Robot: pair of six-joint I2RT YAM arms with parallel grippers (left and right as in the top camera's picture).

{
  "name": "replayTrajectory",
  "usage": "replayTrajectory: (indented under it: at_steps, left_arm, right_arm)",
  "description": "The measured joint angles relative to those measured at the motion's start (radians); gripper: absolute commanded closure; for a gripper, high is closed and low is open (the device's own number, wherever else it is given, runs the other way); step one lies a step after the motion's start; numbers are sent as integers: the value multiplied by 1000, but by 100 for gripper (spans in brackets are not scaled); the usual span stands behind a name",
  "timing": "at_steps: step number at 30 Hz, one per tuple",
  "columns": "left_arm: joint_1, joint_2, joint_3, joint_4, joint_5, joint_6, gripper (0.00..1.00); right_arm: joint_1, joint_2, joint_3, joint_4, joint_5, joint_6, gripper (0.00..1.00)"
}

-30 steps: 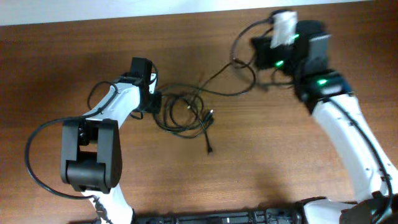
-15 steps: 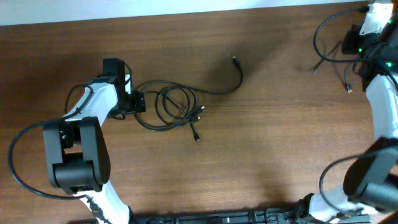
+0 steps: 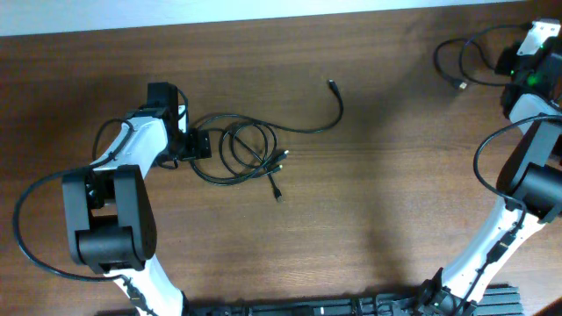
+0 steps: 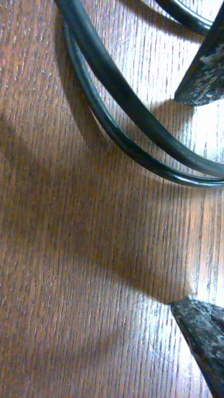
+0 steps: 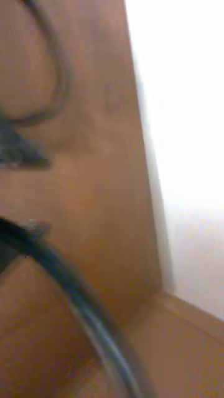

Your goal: Untangle cables

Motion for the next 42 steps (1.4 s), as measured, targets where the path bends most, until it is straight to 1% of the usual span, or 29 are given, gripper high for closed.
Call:
replayTrajectory:
  at_steps: [2,3,4,5,8,10,11,13,14,16,18,19,20,21,22,23,24,25,26,27,28,29,30,31,32,35,37,40,42]
  left_arm:
    - [0,0,0,0,0,0,1]
    - [0,0,0,0,0,0,1]
    - [0,0,0,0,0,0,1]
    - [0,0,0,0,0,0,1]
    - [0,0,0,0,0,0,1]
    - [0,0,0,0,0,0,1]
    - [0,0,0,0,2,0,1]
    - [0,0,0,0,3,0,1]
    - [0,0,0,0,3,0,1]
    - [0,0,0,0,3,0,1]
    - [0,0,0,1,3,0,1]
    - [0,0,0,3,3,0,1]
    - [0,0,0,3,3,0,1]
    - [0,0,0,3,3,0,1]
    - [0,0,0,3,3,0,3]
    - [0,0,0,2,3,0,14]
    - [0,1,4,-8,5,1,16]
    - [0,2,12,-27,16,6,21]
    - [1,13,35,-60,43,4,23]
    - [1,22,56,-86,78,3,25]
    - [2,40,93,-124,130,3,26]
    - [2,48,113,-143,164,3,23]
    - [1,62,151,-169,211,3,14]
    - [0,64,179,-185,240,1,5]
    - [1,65,209,-211,254,-1,1]
    - [1,65,267,-235,273,0,1]
    - [1,65,276,-236,274,0,1]
    - [1,65,276,-235,237,-1,1]
    - [1,65,276,-227,202,0,1]
  right_arm:
    - [18,4,6,-191,-3,23,1]
    - [21,4,7,-239,-5,25,1]
    - [27,0,6,-341,-9,53,1]
    - [36,-19,5,-407,-9,84,1]
    - [76,-173,-2,-533,-28,164,1]
    - [129,-313,0,-591,-48,248,1]
    - [159,-340,12,-660,-82,323,1]
    - [216,-336,10,-779,-132,456,1]
    - [241,-331,9,-813,-174,510,1]
    - [293,-329,9,-850,-369,563,1]
    - [350,-329,9,-861,-558,581,1]
    - [375,-329,9,-862,-592,584,3]
    - [418,-329,9,-865,-624,576,3]
    - [466,-329,9,-865,-623,548,3]
    - [510,-329,9,-869,-598,535,3]
    - [546,-329,9,-885,-551,527,4]
    - [592,-329,9,-921,-478,520,4]
    - [639,-329,9,-949,-418,516,4]
    - [717,-329,9,-971,-367,514,4]
    - [761,-329,9,-985,-349,513,12]
    - [822,-327,9,-995,-325,512,19]
    - [851,-326,9,-989,-314,510,23]
    - [921,-315,9,-975,-299,511,41]
    - [970,-302,9,-960,-294,509,45]
    - [1027,-281,9,-908,-262,488,45]
    - [1118,-236,8,-831,-178,463,47]
    - [1135,-189,8,-811,-131,457,55]
    - [1134,-128,8,-824,-114,456,55]
    - [1132,-124,8,-822,-111,456,55]
